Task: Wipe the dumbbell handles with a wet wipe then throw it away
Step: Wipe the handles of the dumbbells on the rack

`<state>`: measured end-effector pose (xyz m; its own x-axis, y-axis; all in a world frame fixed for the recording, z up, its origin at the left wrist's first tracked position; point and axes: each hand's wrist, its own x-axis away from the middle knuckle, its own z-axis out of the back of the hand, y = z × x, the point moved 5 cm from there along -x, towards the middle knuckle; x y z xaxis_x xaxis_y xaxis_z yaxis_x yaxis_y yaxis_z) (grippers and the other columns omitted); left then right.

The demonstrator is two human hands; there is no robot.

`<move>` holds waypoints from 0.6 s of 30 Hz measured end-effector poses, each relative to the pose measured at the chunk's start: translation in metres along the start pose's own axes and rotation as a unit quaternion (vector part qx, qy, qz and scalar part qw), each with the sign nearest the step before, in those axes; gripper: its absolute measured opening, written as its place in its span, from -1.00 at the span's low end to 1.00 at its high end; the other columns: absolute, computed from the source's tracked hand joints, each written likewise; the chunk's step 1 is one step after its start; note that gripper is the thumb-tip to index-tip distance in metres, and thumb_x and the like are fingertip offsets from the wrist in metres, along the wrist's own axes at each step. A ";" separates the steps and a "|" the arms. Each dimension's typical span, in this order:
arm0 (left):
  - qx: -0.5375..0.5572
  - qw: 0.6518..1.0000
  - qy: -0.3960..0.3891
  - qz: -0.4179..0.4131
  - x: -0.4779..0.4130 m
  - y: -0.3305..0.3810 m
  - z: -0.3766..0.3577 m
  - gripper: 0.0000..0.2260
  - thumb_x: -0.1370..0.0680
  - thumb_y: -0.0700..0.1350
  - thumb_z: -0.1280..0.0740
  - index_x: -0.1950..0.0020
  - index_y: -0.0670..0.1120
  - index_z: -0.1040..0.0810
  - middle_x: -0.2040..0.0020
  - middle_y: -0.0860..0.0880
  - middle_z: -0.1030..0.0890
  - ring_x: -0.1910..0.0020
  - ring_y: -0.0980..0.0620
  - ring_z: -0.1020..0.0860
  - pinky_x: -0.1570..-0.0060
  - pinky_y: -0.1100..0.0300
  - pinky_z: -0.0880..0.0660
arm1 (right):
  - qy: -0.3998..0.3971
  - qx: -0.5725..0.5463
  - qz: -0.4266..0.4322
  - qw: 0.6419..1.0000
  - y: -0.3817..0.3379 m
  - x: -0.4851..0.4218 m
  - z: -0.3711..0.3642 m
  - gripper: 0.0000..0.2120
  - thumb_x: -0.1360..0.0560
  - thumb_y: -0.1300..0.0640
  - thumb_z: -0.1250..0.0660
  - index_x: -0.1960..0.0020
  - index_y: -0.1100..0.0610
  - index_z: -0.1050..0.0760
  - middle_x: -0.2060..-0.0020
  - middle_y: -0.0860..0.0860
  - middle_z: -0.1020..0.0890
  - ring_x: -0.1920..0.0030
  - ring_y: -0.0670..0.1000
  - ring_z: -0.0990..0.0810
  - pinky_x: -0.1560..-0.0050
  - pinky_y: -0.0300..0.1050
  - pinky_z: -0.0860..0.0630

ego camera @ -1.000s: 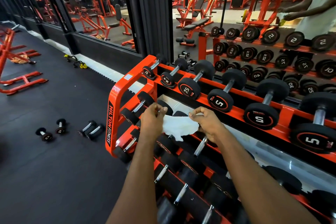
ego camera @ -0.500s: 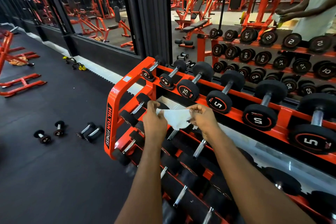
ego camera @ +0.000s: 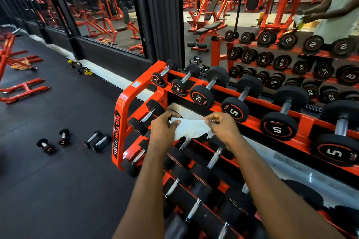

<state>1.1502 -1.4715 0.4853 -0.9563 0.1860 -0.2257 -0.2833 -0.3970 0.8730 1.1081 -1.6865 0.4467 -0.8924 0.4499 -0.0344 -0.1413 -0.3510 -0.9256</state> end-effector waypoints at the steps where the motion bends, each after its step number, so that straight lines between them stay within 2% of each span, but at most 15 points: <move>1: 0.004 1.000 -0.007 0.007 0.000 -0.001 0.001 -0.85 -0.56 -0.27 -0.42 -0.03 -0.05 -0.68 0.07 0.05 -0.65 0.22 0.10 -0.53 0.18 0.21 -0.49 | -0.007 0.002 -0.011 1.000 0.001 -0.001 0.001 -0.93 -0.48 0.16 -0.45 0.10 0.00 -0.67 0.18 -0.02 -0.69 0.21 -0.06 -0.60 0.08 -0.11 -0.56; 3: 0.006 1.000 -0.016 0.012 -0.004 -0.006 0.002 -0.78 -0.55 -0.26 -0.44 -0.16 -0.04 -0.69 -0.08 0.02 -0.67 0.04 0.07 -0.60 0.02 0.20 -0.53 | -0.035 -0.001 -0.029 0.999 0.000 0.000 0.001 -0.91 -0.47 0.19 -0.47 0.05 0.03 -0.66 0.18 0.00 -0.65 0.18 -0.06 -0.58 0.09 -0.19 -0.52; 5: -0.001 1.000 -0.012 0.006 -0.006 -0.006 0.004 -0.71 -0.55 -0.26 -0.44 -0.26 -0.05 -0.65 -0.18 0.01 -0.66 -0.07 0.06 -0.61 -0.10 0.17 -0.55 | -0.037 -0.048 -0.040 0.997 -0.007 0.002 -0.002 -0.92 -0.53 0.23 -0.40 0.01 0.11 -0.64 0.18 0.00 -0.62 0.20 -0.10 -0.55 0.14 -0.25 -0.48; 8: 0.009 1.000 0.019 -0.006 -0.006 -0.003 0.001 -0.68 -0.58 -0.26 -0.41 -0.32 -0.08 -0.61 -0.23 -0.01 -0.65 -0.16 0.03 -0.60 -0.20 0.01 -0.57 | 0.013 -0.197 -0.061 0.978 -0.015 0.003 -0.011 -0.87 -0.62 0.22 -0.25 0.04 0.09 -0.55 0.13 0.03 -0.60 0.13 -0.03 -0.57 0.09 -0.11 -0.59; 10: 0.013 0.999 0.035 -0.019 -0.002 0.005 -0.004 -0.67 -0.59 -0.30 -0.37 -0.34 -0.10 -0.59 -0.28 0.00 -0.62 -0.23 -0.02 -0.58 -0.25 -0.05 -0.55 | 0.058 -0.255 -0.078 0.962 -0.015 0.003 -0.020 -0.83 -0.64 0.18 -0.21 0.08 0.04 -0.51 0.07 0.10 -0.62 0.09 0.08 -0.63 0.14 -0.03 -0.64; 12: 0.006 0.998 0.050 -0.041 0.000 0.012 -0.009 -0.66 -0.60 -0.32 -0.35 -0.35 -0.10 -0.58 -0.29 -0.01 -0.60 -0.24 -0.05 -0.58 -0.25 -0.10 -0.54 | 0.115 -0.243 -0.085 0.959 -0.012 0.002 -0.025 -0.81 -0.62 0.13 -0.21 0.13 -0.04 -0.50 0.08 0.11 -0.64 0.07 0.18 -0.65 0.17 0.08 -0.62; 14: -0.004 0.997 0.055 -0.057 0.002 0.017 -0.012 -0.65 -0.61 -0.33 -0.33 -0.38 -0.11 -0.55 -0.32 -0.03 -0.58 -0.28 -0.03 -0.55 -0.28 -0.09 -0.53 | 0.154 -0.207 -0.072 0.963 -0.012 0.002 -0.023 -0.81 -0.61 0.11 -0.22 0.14 -0.08 -0.50 0.12 0.06 -0.64 0.06 0.18 -0.64 0.11 0.12 -0.62; 16: -0.017 0.996 0.055 -0.070 0.003 0.019 -0.010 -0.64 -0.62 -0.33 -0.32 -0.41 -0.12 -0.53 -0.34 -0.03 -0.56 -0.32 0.03 -0.51 -0.31 -0.04 -0.50 | 0.147 -0.165 -0.044 0.974 -0.017 0.003 -0.017 -0.81 -0.60 0.13 -0.24 0.14 -0.08 -0.51 0.15 -0.01 -0.62 0.10 0.10 -0.61 0.11 0.08 -0.59; 18: -0.022 0.995 0.050 -0.081 0.004 0.017 -0.006 -0.63 -0.62 -0.33 -0.32 -0.42 -0.11 -0.52 -0.35 -0.02 -0.56 -0.32 0.04 -0.50 -0.32 -0.02 -0.50 | 0.099 -0.074 0.009 0.992 -0.022 0.001 -0.009 -0.83 -0.59 0.14 -0.28 0.13 -0.07 -0.53 0.18 -0.07 -0.61 0.20 -0.04 -0.54 0.22 -0.09 -0.49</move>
<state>1.1410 -1.4825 0.4969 -0.8995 0.1622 -0.4058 -0.4355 -0.4091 0.8019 1.1140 -1.6706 0.4635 -0.7909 0.6017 -0.1120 -0.0483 -0.2438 -0.9686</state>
